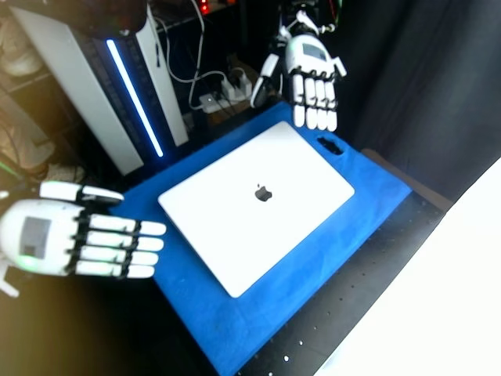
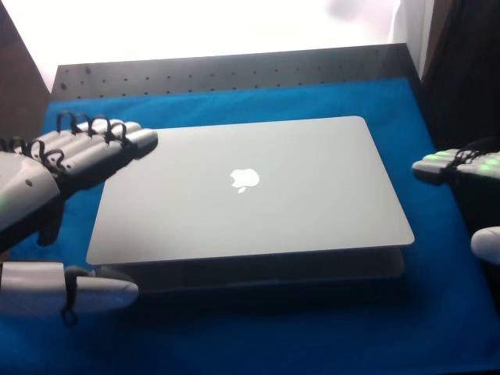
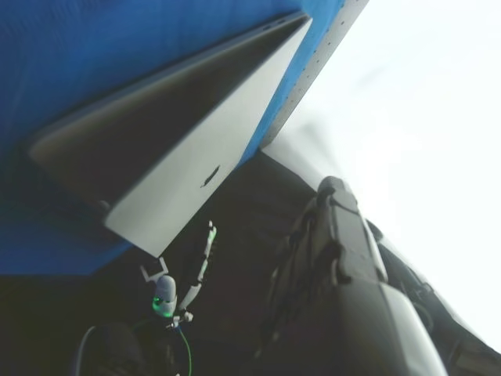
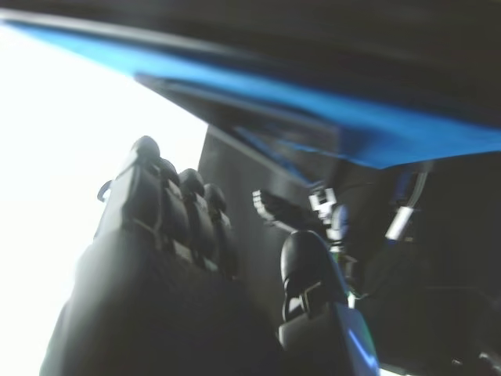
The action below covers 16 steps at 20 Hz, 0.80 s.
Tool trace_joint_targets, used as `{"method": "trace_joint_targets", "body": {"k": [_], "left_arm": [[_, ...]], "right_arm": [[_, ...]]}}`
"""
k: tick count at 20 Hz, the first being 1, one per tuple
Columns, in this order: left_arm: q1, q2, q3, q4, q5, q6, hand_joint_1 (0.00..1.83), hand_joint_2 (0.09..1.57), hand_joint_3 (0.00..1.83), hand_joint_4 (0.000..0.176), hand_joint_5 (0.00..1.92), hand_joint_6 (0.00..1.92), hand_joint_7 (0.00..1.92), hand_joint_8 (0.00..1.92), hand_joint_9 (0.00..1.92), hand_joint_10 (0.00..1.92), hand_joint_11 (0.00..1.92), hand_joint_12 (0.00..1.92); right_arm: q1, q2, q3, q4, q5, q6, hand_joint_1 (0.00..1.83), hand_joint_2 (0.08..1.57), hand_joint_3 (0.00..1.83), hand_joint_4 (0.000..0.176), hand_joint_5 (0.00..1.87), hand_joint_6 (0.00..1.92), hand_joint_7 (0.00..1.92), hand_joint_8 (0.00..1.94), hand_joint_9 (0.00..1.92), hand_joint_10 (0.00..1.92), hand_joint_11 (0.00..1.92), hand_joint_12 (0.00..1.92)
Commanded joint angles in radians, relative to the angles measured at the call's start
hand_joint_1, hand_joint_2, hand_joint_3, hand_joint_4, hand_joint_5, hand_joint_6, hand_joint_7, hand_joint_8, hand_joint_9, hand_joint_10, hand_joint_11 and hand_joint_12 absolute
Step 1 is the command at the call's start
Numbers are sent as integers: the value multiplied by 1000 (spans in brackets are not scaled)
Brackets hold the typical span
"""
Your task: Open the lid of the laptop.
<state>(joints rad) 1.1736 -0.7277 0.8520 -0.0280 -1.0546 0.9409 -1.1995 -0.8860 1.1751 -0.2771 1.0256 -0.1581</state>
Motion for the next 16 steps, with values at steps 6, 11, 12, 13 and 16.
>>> {"method": "trace_joint_targets", "body": {"k": [6, 11, 12, 13, 16], "left_arm": [[-26, -25, 13, 3, -70, -14, 514, 957, 5, 0, 0, 0, 0, 0, 0, 0, 0, 0], [-29, -38, 19, 21, -40, -33, 475, 991, 14, 0, 0, 0, 0, 0, 0, 0, 0, 0], [-30, -39, 19, 22, -38, -33, 462, 994, 12, 0, 0, 0, 0, 0, 0, 0, 0, 0], [-30, -40, 20, 23, -36, -33, 447, 999, 12, 0, 0, 0, 0, 0, 0, 0, 0, 0], [-31, -44, 22, 23, -26, -34, 427, 1006, 9, 0, 0, 0, 0, 0, 0, 0, 0, 0]], "right_arm": [[32, 6, 3, -91, 9, 61, 0, 1336, 0, 56, 0, 0, 0, 0, 0, 0, 0, 0], [32, 14, 5, -124, -16, 70, 0, 1352, 0, 20, 0, 0, 0, 0, 0, 0, 0, 0], [32, 19, 5, -131, -24, 72, 0, 1364, 0, 13, 0, 0, 0, 0, 0, 0, 0, 0], [32, 27, 5, -140, -35, 74, 0, 1363, 0, 10, 0, 0, 0, 0, 0, 0, 0, 0], [32, 47, 5, -155, -51, 74, 0, 1377, 4, 0, 0, 0, 0, 0, 0, 0, 0, 0]]}}
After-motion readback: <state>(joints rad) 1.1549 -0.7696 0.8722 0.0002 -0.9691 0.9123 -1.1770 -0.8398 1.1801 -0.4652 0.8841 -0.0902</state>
